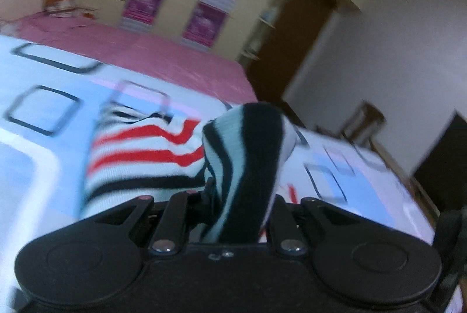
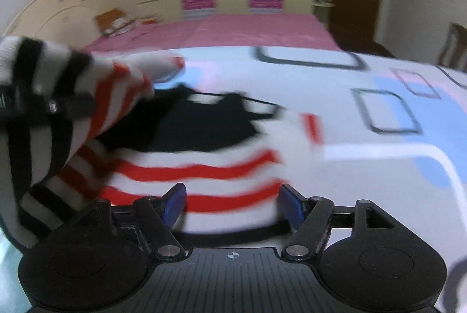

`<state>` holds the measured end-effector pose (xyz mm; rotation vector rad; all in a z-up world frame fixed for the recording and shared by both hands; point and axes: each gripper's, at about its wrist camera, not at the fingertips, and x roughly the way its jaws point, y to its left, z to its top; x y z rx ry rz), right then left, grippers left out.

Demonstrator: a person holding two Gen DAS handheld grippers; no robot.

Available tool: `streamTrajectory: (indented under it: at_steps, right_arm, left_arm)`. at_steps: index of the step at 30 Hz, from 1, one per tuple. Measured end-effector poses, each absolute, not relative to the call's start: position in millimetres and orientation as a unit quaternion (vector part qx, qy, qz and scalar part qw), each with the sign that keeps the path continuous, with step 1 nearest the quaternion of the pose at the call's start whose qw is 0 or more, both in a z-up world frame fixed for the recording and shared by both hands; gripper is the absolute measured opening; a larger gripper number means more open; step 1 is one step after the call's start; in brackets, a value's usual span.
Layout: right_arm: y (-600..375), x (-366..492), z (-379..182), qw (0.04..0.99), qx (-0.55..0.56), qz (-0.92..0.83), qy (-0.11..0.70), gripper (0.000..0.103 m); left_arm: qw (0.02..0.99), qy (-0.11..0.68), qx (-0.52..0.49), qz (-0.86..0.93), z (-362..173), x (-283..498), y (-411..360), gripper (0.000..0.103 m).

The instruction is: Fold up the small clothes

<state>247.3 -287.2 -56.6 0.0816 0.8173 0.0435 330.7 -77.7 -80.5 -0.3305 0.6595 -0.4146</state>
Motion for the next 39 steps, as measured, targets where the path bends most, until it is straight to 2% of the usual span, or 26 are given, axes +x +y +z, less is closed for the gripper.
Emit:
streamTrajectory:
  at_steps: [5,7,8,10,12,13,22,30,33,34,35,36,39]
  right_arm:
    - [-341,227,-54,0.915,0.054,-0.031,0.398,0.070]
    - [-354,225,-50,0.917,0.059,-0.041,0.393,0.070]
    - [-358,225,-46,0.919,0.063,-0.039,0.388,0.070]
    - [-362,227,-38,0.923,0.081,-0.025,0.376,0.070]
    - [-362,229,-29,0.925,0.106,-0.003,0.364,0.070]
    - [-360,231,-26,0.925,0.118,0.015,0.362,0.070]
    - [-326,261,-48,0.886,0.170,0.092,0.422,0.069]
    - [-320,261,-45,0.905,0.129,0.075,0.398,0.068]
    - [-313,267,-46,0.897,0.124,0.104,0.412,0.068]
    - [-312,269,-51,0.892,0.128,0.106,0.419,0.067]
    - [-313,272,-57,0.887,0.137,0.106,0.428,0.055]
    - [-314,274,-62,0.881,0.150,0.108,0.435,0.052]
    - [-320,277,-69,0.876,0.181,0.104,0.434,0.051]
  left_arm:
    - [0.907,0.333,-0.074,-0.245,-105,310,-133,0.015]
    - [0.906,0.343,0.001,-0.250,-117,297,-152,0.018]
    - [0.906,0.339,0.025,-0.250,-121,291,-156,0.023]
    - [0.907,0.326,0.053,-0.261,-118,282,-156,0.039]
    - [0.900,0.329,0.058,-0.280,-111,273,-152,0.082]
    - [0.901,0.324,0.058,-0.282,-108,268,-148,0.086]
    - [0.903,0.325,0.047,-0.276,-85,233,-93,0.080]
    - [0.929,0.323,-0.013,-0.178,-70,257,-40,0.079]
    - [0.928,0.333,-0.030,-0.164,-70,266,-32,0.078]
    - [0.928,0.334,-0.033,-0.162,-71,271,-32,0.078]
    - [0.928,0.335,-0.037,-0.159,-71,274,-31,0.077]
    - [0.928,0.337,-0.042,-0.156,-71,276,-30,0.076]
    - [0.924,0.345,-0.059,-0.156,-71,287,-29,0.075]
